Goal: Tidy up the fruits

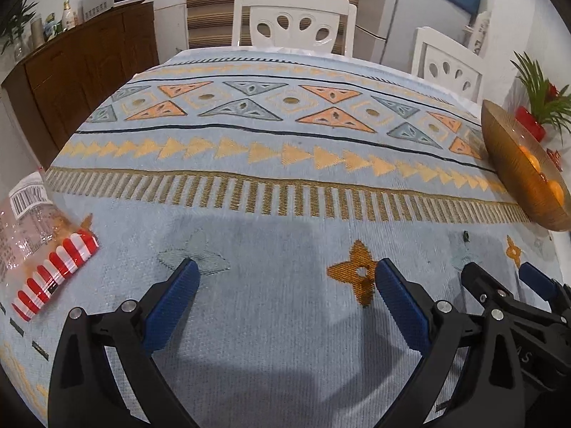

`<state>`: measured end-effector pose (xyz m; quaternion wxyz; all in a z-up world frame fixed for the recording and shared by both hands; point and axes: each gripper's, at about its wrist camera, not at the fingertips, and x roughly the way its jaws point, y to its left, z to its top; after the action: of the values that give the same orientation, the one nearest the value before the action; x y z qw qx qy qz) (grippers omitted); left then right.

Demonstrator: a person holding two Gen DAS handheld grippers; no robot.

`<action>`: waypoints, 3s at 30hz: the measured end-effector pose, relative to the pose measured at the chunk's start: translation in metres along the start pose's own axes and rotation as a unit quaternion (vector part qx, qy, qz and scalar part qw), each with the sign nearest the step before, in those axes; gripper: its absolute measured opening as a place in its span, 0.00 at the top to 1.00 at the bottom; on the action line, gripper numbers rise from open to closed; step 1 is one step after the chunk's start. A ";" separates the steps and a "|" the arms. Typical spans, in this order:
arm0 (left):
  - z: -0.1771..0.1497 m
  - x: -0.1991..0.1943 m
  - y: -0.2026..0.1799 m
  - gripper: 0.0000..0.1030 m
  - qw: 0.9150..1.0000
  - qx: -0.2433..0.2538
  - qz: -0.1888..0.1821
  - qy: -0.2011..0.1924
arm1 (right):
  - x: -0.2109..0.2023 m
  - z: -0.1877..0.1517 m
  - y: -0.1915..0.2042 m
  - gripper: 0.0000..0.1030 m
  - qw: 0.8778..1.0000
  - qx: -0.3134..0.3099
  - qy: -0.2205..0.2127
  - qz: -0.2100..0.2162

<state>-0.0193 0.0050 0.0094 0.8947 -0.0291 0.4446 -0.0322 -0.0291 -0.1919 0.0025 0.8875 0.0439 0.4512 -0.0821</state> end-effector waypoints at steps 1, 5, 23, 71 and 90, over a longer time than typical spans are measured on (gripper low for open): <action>0.000 0.000 0.000 0.05 1.000 0.001 0.001 0.000 | 0.000 0.000 0.000 0.03 1.000 0.000 0.000 -0.001; 0.000 0.001 -0.001 0.05 1.000 0.004 0.004 0.002 | 0.000 0.000 0.000 0.03 1.000 0.003 0.001 -0.001; 0.020 0.003 0.007 0.05 0.999 -0.002 0.048 -0.025 | 0.008 0.018 0.019 0.03 0.998 -0.056 0.002 0.003; 0.017 0.006 -0.005 0.05 0.999 0.029 0.036 -0.020 | 0.007 0.014 0.005 0.03 1.000 -0.012 -0.017 -0.006; 0.017 0.007 -0.004 0.05 0.999 0.029 0.037 -0.019 | 0.007 0.013 0.004 0.03 1.000 -0.013 -0.015 -0.006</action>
<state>-0.0014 0.0007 0.0140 0.9040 0.0125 0.4273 -0.0113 -0.0135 -0.1904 0.0045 0.8943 0.0283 0.4390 -0.0818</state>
